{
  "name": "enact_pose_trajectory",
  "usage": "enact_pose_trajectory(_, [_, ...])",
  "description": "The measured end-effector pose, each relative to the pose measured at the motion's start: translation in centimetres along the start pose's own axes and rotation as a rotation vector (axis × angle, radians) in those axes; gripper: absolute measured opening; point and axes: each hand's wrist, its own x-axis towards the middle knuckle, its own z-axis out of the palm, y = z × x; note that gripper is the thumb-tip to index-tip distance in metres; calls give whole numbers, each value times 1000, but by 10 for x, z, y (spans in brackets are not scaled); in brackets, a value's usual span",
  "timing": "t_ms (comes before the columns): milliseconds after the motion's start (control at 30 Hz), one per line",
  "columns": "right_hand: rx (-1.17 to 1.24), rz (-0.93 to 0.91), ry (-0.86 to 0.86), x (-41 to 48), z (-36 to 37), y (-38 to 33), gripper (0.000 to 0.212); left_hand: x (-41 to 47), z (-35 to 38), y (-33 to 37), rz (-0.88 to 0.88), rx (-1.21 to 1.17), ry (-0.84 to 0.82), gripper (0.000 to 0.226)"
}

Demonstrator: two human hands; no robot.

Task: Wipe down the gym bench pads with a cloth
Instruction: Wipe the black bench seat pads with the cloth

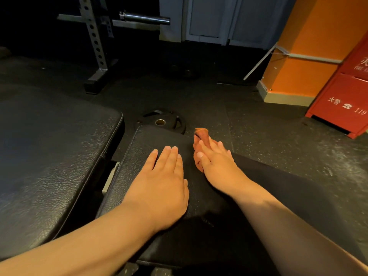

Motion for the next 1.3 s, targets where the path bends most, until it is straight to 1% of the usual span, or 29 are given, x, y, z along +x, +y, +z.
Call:
enact_pose_trajectory(67, [-3,-15,-5,-10,0,5,52,-1,0,1,-5,-5,-1,86])
enact_pose_trajectory(167, [-29,-5,-61,-30,1,14,51,0,-1,2,-7,-22,8,77])
enact_pose_trajectory(367, [10,4,-42,-4,-6,-5,51,1,2,1,-12,-5,7,82])
enact_pose_trajectory(433, [14,-26,-79,-18,-7,0,51,0,2,2,-10,-9,7,82])
enact_pose_trajectory(533, [13,-19,-126,-40,-5,12,50,1,3,3,-4,-2,7,83])
enact_pose_trajectory(733, [-31,-38,-73,-9,-6,-2,52,1,2,1,2,-14,14,88])
enact_pose_trajectory(867, [25,-27,-153,-39,-6,14,51,1,3,3,8,-22,23,88])
enact_pose_trajectory(1100, [-28,-18,-64,-24,0,-7,52,1,9,-1,11,-49,91,80])
enact_pose_trajectory(1233, [42,-48,-112,-59,3,7,51,3,16,0,11,-15,102,70])
enact_pose_trajectory(1300, [47,-32,-89,-56,5,11,50,5,16,1,22,-33,106,70])
